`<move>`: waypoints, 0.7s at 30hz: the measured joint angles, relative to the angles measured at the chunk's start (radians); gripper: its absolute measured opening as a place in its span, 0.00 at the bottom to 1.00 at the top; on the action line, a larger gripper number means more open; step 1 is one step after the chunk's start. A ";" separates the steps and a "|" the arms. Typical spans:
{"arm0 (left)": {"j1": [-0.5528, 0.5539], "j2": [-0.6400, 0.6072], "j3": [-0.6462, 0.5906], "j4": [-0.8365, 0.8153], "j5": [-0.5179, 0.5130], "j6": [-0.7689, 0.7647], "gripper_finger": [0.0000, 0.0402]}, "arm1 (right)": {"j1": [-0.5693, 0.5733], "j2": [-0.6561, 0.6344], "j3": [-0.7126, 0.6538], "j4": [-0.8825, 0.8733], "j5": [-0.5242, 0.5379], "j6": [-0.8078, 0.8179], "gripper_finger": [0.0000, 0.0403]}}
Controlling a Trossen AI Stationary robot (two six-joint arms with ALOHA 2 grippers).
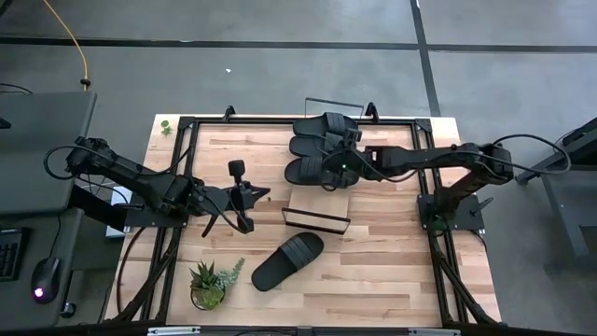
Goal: Pick and place slides into the shelf
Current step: Put the black slide on the shelf
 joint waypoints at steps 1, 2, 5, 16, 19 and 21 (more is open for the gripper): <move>0.000 0.000 0.000 -0.002 0.030 -0.001 0.00 | 0.013 0.000 0.023 -0.022 -0.009 0.035 0.40; 0.000 0.000 0.000 -0.002 0.061 -0.004 0.00 | 0.027 0.000 0.044 -0.044 -0.014 0.072 0.40; 0.000 0.001 0.000 -0.002 0.141 -0.038 0.00 | 0.069 0.000 0.099 -0.099 -0.013 0.157 0.40; -0.009 0.112 0.000 -0.010 0.271 0.023 0.00 | 0.266 0.000 0.169 -0.164 -0.016 0.291 0.40; -0.009 0.133 0.000 0.017 0.360 0.038 0.00 | 0.315 0.000 0.178 -0.163 -0.011 0.301 0.40; -0.009 0.135 0.000 0.028 0.431 0.049 0.00 | 0.346 0.000 0.181 -0.156 -0.013 0.302 0.40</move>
